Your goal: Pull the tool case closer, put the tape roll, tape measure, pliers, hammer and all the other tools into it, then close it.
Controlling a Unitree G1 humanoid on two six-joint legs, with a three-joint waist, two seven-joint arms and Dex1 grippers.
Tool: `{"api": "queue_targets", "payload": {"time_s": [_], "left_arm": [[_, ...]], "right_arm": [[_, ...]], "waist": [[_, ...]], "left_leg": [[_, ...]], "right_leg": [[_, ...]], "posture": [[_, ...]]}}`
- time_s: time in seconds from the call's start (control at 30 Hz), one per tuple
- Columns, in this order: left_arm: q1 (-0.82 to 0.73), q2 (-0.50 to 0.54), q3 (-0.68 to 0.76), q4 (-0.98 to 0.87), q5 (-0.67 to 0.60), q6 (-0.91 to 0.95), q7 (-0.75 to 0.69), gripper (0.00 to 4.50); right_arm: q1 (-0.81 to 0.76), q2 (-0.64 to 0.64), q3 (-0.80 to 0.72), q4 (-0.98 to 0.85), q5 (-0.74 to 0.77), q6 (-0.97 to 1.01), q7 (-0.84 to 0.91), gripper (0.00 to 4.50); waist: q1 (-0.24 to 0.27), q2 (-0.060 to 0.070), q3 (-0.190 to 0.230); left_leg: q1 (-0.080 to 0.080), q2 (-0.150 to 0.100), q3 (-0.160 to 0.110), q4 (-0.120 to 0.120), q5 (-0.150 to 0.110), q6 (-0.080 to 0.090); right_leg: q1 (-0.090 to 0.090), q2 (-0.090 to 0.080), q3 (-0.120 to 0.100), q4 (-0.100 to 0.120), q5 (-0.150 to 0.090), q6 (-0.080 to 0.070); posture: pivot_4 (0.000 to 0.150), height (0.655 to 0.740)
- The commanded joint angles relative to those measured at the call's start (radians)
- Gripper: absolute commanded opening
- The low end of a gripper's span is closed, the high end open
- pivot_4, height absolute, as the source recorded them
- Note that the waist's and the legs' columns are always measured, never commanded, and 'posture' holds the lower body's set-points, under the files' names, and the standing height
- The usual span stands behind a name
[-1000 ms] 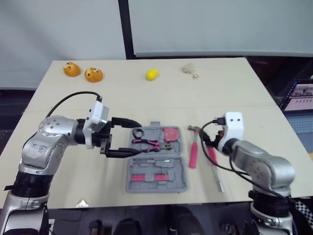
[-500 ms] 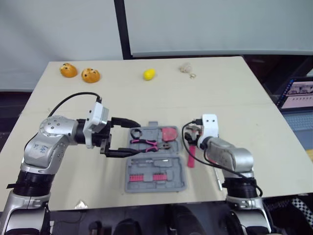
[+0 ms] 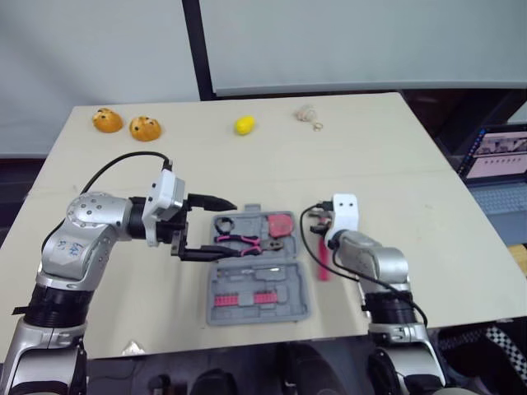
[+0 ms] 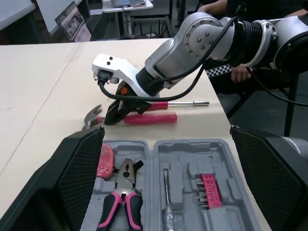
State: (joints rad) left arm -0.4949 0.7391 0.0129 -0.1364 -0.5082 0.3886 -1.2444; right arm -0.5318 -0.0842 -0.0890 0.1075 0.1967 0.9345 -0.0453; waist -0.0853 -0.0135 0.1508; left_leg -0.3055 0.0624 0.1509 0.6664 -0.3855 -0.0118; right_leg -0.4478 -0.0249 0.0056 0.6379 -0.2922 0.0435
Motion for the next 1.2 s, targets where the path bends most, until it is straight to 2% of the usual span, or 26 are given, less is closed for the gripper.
{"api": "queue_targets", "payload": {"time_s": [0.03, 0.2, 0.33, 0.5, 0.6, 0.83, 1.1, 1.17, 1.2], "left_arm": [[-0.013, -0.004, 0.002, 0.000, -0.001, -0.011, 0.002, 4.50], [0.006, -0.002, 0.005, -0.037, -0.026, 0.016, -0.008, 4.50], [0.029, 0.005, 0.007, -0.060, -0.031, 0.021, -0.021, 4.50], [0.068, 0.033, 0.021, -0.102, -0.058, 0.052, -0.046, 4.50], [0.096, 0.068, 0.026, -0.114, -0.061, 0.047, -0.073, 4.50], [0.081, 0.130, 0.043, -0.055, -0.047, 0.033, -0.110, 4.50], [0.087, 0.139, 0.042, -0.039, -0.037, 0.016, -0.106, 4.50], [0.092, 0.138, 0.043, -0.039, -0.035, 0.012, -0.103, 4.50], [0.094, 0.138, 0.044, -0.039, -0.034, 0.010, -0.101, 4.50]], "right_arm": [[0.002, -0.008, -0.006, -0.072, -0.001, 0.017, 0.007, 0.09], [0.065, -0.018, -0.021, -0.299, 0.041, 0.168, 0.020, 0.09], [0.175, -0.017, -0.015, -0.505, 0.065, 0.284, 0.023, 0.09], [0.316, -0.002, 0.033, -0.657, 0.091, 0.299, 0.047, 0.09], [0.370, -0.011, 0.081, -0.671, 0.075, 0.241, 0.058, 0.09], [0.438, -0.033, 0.140, -0.565, 0.008, 0.078, 0.059, 0.09], [0.458, -0.034, 0.144, -0.537, -0.009, 0.022, 0.064, 0.09], [0.445, -0.044, 0.130, -0.582, 0.007, 0.060, 0.075, 0.91], [0.439, -0.048, 0.123, -0.604, 0.016, 0.078, 0.082, 1.19]], "waist": [[0.000, 0.000, 0.000], [0.002, 0.001, 0.001], [0.002, 0.001, 0.001], [0.001, 0.001, 0.001], [-0.002, 0.001, 0.001], [0.001, 0.000, 0.001], [0.000, -0.002, 0.001], [0.001, -0.002, 0.001], [0.002, -0.002, 0.001]], "left_leg": [[0.000, 0.000, 0.000, 0.000, 0.000, 0.000], [-0.003, 0.000, -0.001, 0.000, 0.000, 0.000], [-0.005, 0.000, -0.001, 0.000, 0.000, 0.000], [-0.012, 0.000, -0.001, 0.001, 0.001, -0.001], [-0.012, -0.001, 0.000, 0.001, 0.002, -0.002], [-0.012, -0.003, -0.001, 0.001, 0.005, -0.002], [-0.013, -0.002, -0.001, 0.001, 0.005, -0.001], [-0.013, -0.002, -0.001, 0.001, 0.005, -0.001], [-0.013, -0.002, -0.001, 0.001, 0.005, -0.001]], "right_leg": [[0.000, 0.000, 0.000, 0.000, 0.000, 0.000], [-0.002, 0.000, 0.000, 0.000, 0.000, 0.000], [-0.004, 0.000, 0.000, 0.000, 0.000, 0.000], [-0.011, 0.000, 0.000, 0.003, 0.000, 0.000], [-0.013, 0.000, 0.001, 0.005, 0.000, 0.000], [-0.013, 0.000, 0.002, 0.006, 0.000, -0.001], [-0.014, 0.000, 0.002, 0.006, 0.001, -0.001], [-0.014, 0.000, 0.002, 0.006, 0.001, -0.001], [-0.014, 0.000, 0.002, 0.006, 0.001, -0.001]], "posture": [[0.150, 0.7370], [0.150, 0.7370], [0.150, 0.7370], [0.150, 0.7370], [0.150, 0.7370], [0.150, 0.7370], [0.150, 0.7370], [0.150, 0.7370], [0.150, 0.7370]]}}
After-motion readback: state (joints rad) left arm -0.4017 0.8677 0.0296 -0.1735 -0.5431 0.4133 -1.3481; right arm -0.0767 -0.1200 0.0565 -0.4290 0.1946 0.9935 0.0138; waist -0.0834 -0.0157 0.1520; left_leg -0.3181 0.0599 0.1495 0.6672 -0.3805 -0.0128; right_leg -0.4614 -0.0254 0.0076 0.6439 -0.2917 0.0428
